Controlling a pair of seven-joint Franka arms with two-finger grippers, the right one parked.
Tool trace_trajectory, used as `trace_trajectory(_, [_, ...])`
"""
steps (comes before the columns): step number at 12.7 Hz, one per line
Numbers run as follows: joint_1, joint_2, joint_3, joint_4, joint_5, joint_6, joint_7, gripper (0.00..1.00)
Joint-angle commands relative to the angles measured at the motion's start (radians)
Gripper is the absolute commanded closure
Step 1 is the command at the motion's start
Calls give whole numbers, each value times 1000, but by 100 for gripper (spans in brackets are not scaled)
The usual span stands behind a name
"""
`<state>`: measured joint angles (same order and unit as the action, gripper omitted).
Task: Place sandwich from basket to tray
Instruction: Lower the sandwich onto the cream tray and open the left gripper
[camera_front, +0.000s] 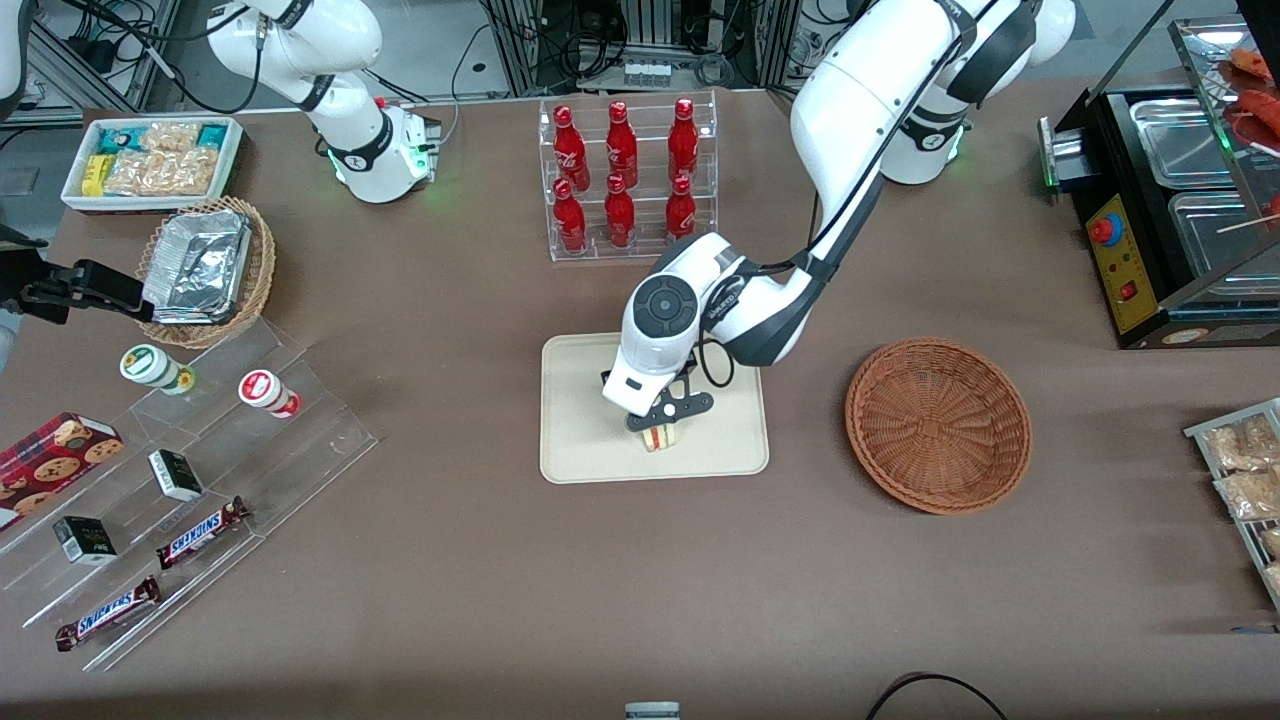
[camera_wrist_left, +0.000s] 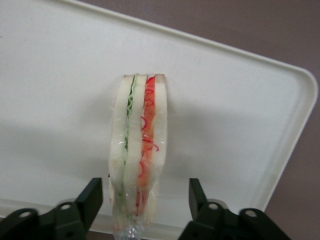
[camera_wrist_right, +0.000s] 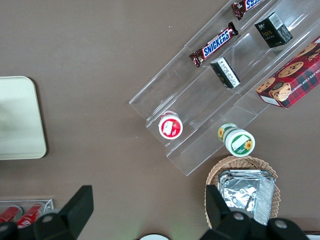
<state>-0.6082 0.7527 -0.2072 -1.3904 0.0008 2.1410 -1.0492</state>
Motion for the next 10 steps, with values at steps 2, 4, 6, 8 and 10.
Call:
trace_trajectory(2, [-4, -82, 17, 37, 4, -123, -9, 0])
trace_trajectory(4, [4, -125, 23, 54, 4, -194, 1, 0])
trace_trajectory(6, [48, -174, 23, 54, 2, -260, 107, 0])
trace_trajectory(8, [85, -234, 26, 44, 5, -318, 216, 0])
trace_trajectory(10, [192, -297, 23, 31, -2, -416, 382, 0])
